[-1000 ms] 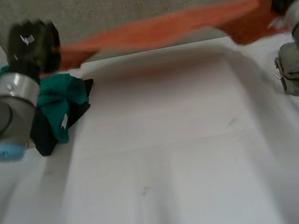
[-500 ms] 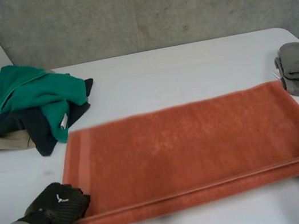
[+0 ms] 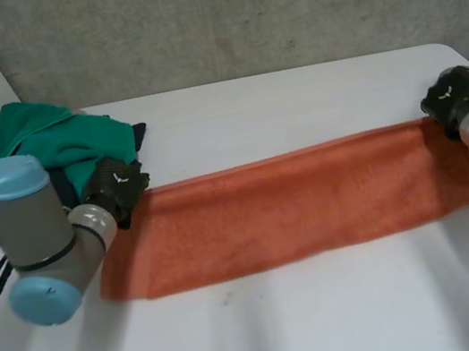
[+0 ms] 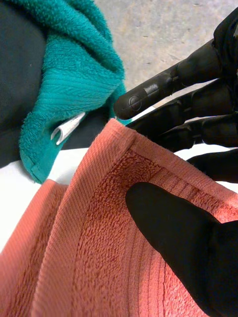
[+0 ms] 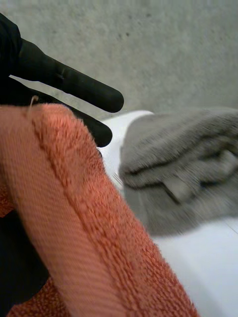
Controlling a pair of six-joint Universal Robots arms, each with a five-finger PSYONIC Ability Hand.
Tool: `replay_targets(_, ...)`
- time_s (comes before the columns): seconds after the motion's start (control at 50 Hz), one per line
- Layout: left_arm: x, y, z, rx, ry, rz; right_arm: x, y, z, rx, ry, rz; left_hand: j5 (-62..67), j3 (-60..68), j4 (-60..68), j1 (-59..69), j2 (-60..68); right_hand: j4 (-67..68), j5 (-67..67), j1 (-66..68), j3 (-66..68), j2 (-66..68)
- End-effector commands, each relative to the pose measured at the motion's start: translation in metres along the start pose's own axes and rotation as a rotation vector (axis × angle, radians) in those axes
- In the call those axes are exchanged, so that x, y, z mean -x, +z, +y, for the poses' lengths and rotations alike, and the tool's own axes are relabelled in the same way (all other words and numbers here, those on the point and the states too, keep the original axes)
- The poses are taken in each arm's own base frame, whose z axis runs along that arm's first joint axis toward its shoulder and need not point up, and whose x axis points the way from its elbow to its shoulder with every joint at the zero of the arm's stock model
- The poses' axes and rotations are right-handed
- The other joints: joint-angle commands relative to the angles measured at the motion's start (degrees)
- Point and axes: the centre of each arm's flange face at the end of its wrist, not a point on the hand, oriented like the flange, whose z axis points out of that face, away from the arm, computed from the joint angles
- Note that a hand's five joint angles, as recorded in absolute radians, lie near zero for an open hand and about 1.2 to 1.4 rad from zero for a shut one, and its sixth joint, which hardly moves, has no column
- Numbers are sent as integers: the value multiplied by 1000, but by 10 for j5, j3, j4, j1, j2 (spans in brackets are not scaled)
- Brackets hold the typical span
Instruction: Fold the laundry.
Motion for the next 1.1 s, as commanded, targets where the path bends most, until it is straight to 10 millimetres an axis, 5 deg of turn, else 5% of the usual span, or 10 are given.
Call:
replay_targets(0.02, 4, 25, 0, 1, 3, -55, 19, 37, 4, -41, -21, 36, 116, 117, 112, 142, 113, 114, 106, 157, 121, 127)
replay_targets(0.14, 27, 44, -22, -108, 12, -159, -1, 50, -20, -114, -26, 134, 116, 117, 112, 142, 113, 114, 106, 157, 121, 127)
replay_targets(0.22, 76, 54, -73, -355, -15, -379, -79, 50, -78, -261, 32, 462, 116, 117, 112, 142, 113, 114, 106, 157, 121, 127)
replay_targets(0.24, 100, 50, -98, -482, -50, -476, -113, 39, -106, -353, 94, 600, 116, 117, 112, 142, 113, 114, 106, 157, 121, 127)
replay_targets(0.32, 171, 5, -159, -806, -156, -694, -185, -3, -150, -575, 244, 820, 116, 117, 112, 142, 113, 114, 106, 157, 121, 127)
replay_targets(0.38, 190, -13, -174, -901, -200, -738, -202, -21, -161, -633, 287, 840, 116, 117, 112, 142, 113, 114, 106, 157, 121, 127)
replay_targets(0.54, 185, 0, -138, -697, -232, -637, -152, -11, -136, -453, 291, 547, 116, 117, 112, 142, 113, 114, 106, 157, 121, 127)
replay_targets(0.84, 63, 4, -31, -292, -280, -267, -34, -1, -48, -151, 284, 96, 116, 117, 112, 142, 113, 114, 106, 157, 121, 127)
replay_targets(0.98, 6, -66, 10, -30, -224, -79, 6, -33, 9, 127, 252, -150, 116, 117, 112, 142, 113, 114, 106, 157, 121, 127)
replay_targets(1.1, -17, -140, 18, 122, -53, 53, -7, -101, 19, 296, 112, -315, 116, 117, 112, 142, 113, 114, 106, 157, 121, 127)
